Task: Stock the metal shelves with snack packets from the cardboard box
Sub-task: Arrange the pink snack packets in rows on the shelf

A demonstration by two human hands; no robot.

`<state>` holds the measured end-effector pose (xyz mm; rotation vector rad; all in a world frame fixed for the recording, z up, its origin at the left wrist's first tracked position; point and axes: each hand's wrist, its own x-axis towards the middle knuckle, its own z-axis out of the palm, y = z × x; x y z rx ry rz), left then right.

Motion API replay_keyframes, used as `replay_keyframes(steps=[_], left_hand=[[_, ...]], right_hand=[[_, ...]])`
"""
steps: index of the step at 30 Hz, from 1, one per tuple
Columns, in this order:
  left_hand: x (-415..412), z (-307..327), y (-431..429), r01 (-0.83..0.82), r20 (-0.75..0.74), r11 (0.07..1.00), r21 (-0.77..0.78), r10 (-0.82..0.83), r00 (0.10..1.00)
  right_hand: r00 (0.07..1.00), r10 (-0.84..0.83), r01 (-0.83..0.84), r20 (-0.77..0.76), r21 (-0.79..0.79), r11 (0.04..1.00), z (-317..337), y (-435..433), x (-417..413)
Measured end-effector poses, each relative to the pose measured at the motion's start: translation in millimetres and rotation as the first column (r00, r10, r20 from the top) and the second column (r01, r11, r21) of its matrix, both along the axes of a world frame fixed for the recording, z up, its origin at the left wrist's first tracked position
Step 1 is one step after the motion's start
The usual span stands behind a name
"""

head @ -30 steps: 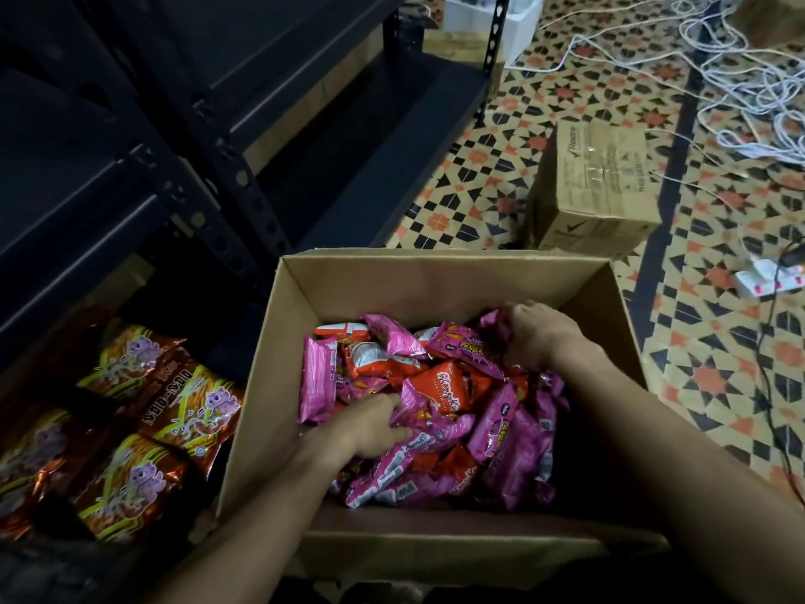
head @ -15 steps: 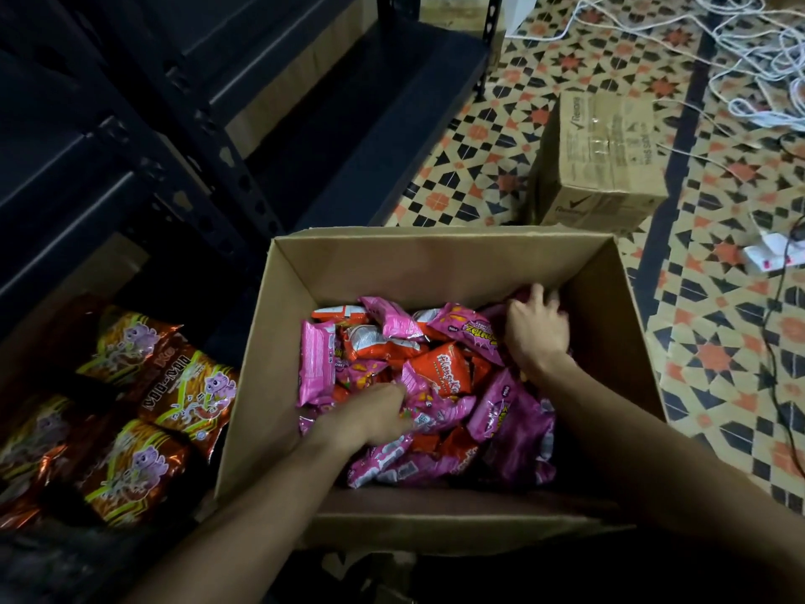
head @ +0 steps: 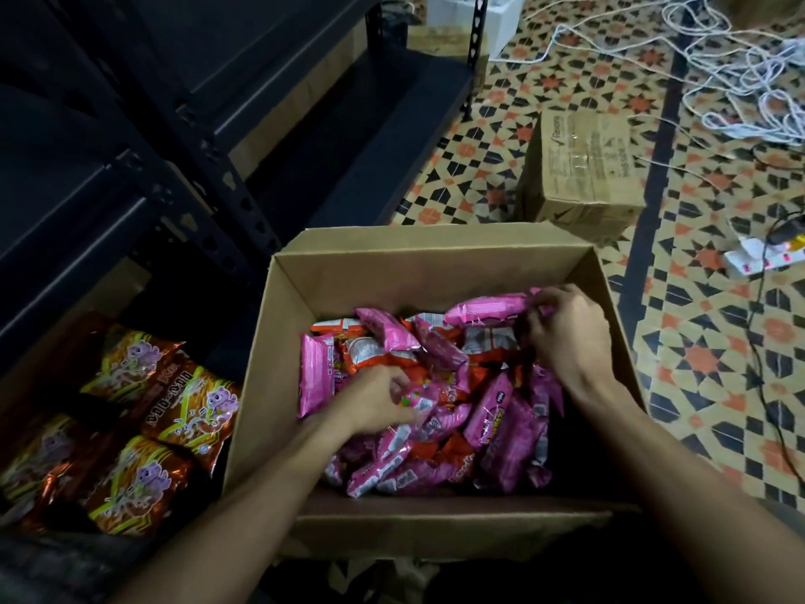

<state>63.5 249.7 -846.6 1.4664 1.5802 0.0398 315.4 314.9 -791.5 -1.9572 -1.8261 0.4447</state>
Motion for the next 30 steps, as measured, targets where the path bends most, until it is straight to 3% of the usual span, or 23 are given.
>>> replay_keyframes(steps=[2,5,9,13,19,24,30], left_hand=[[-10,13,5,-0.165,0.192,0.985,0.045,0.154,0.969],[-19,27,18,-0.516,0.392,0.856,0.029,0.465,0.794],[-14,21,45,-0.641,0.33,0.751,-0.156,0.651,0.683],[2,5,60,-0.662,0.251,0.711,-0.237,0.703,0.665],[27,-2,67,-0.73,0.237,0.65,-0.211,0.759,0.607],[12,4,38,-0.733,0.324,0.67,-0.12,0.724,0.609],[-24,59,-23,-0.699,0.452,0.713,-0.054,0.641,0.62]], right_hand=[[0.989,-0.074,0.069,-0.129,-0.042,0.997,-3,-5,0],[0.947,-0.16,0.138,-0.277,-0.098,0.986,-8,-8,-4],[0.911,-0.2,0.159,-0.361,-0.14,0.977,-17,-9,-8],[0.896,-0.215,0.164,-0.388,-0.159,0.973,-23,-5,-14],[0.908,-0.195,0.149,-0.371,-0.149,0.978,-28,-5,-22],[0.91,-0.156,0.098,-0.385,-0.166,0.981,-20,-12,-32],[0.845,-0.131,0.054,-0.519,-0.161,0.985,7,-33,-52]])
